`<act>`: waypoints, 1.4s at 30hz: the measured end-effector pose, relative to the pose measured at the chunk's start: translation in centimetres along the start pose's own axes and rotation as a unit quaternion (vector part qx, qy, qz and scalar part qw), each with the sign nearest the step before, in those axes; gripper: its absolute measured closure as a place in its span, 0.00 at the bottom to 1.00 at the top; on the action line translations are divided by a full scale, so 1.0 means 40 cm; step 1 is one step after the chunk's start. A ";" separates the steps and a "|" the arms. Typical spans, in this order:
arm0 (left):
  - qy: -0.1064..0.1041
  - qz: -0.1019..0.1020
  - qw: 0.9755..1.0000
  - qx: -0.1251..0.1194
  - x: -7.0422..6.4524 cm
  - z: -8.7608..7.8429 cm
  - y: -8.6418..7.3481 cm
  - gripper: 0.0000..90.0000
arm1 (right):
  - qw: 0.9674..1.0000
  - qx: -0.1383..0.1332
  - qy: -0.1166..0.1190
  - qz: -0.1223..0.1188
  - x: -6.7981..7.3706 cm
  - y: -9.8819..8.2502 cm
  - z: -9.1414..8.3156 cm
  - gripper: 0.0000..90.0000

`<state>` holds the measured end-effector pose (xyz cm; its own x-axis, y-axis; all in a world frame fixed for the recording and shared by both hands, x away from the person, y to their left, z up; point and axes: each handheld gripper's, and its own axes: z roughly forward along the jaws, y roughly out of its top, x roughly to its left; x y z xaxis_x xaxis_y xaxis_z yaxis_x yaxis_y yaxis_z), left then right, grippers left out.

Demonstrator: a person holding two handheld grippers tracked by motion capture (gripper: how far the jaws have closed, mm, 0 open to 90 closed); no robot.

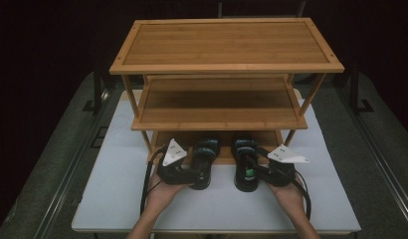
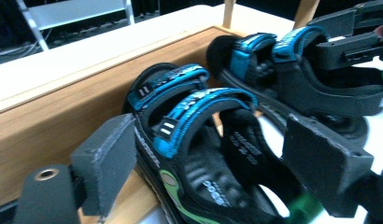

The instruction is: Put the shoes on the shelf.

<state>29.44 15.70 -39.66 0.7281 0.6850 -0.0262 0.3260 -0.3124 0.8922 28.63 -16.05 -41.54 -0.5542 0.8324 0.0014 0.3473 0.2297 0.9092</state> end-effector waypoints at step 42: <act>-0.021 0.044 0.995 0.085 -0.025 -0.030 -0.112 0.11 | 0.992 0.088 0.090 -0.024 0.034 -0.096 -0.062 0.21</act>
<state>26.54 17.21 -43.08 0.7818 0.6230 0.0264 0.3546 -0.4790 0.8030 24.65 -17.04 -44.01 -0.6946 0.7178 0.0480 0.4340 0.3649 0.8237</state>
